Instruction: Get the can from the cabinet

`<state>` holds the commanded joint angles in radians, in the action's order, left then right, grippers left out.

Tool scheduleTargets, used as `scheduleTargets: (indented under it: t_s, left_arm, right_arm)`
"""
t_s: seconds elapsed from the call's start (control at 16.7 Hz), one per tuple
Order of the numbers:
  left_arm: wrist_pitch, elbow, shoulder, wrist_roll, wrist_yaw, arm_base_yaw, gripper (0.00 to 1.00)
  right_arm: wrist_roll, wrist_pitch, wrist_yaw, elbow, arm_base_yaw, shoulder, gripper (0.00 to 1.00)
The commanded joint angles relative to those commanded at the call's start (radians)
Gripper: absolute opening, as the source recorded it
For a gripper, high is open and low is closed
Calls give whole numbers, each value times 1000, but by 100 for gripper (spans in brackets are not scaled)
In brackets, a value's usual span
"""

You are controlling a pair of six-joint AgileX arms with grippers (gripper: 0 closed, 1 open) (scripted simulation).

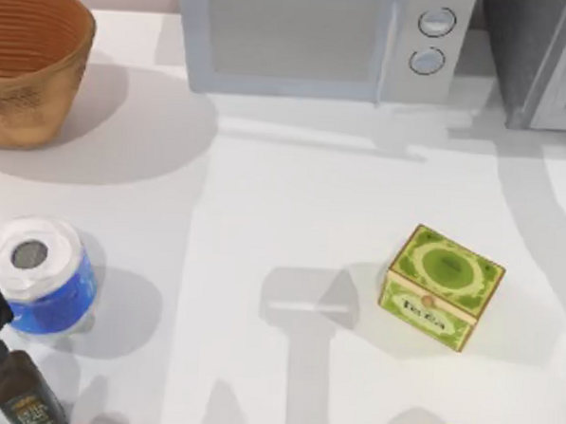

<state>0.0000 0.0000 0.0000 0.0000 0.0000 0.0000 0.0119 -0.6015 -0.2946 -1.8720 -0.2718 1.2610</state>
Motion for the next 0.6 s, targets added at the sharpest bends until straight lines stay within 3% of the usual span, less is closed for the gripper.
scheduleTargets:
  t_s: [0.36,0.6]
  left_arm:
    - [0,0,0,0,0,0,100]
    - [0,0,0,0,0,0,100]
  right_arm:
    - [1,-10,-4,-1,-1,-12,0]
    - [1,30,14,106,16,-90,0]
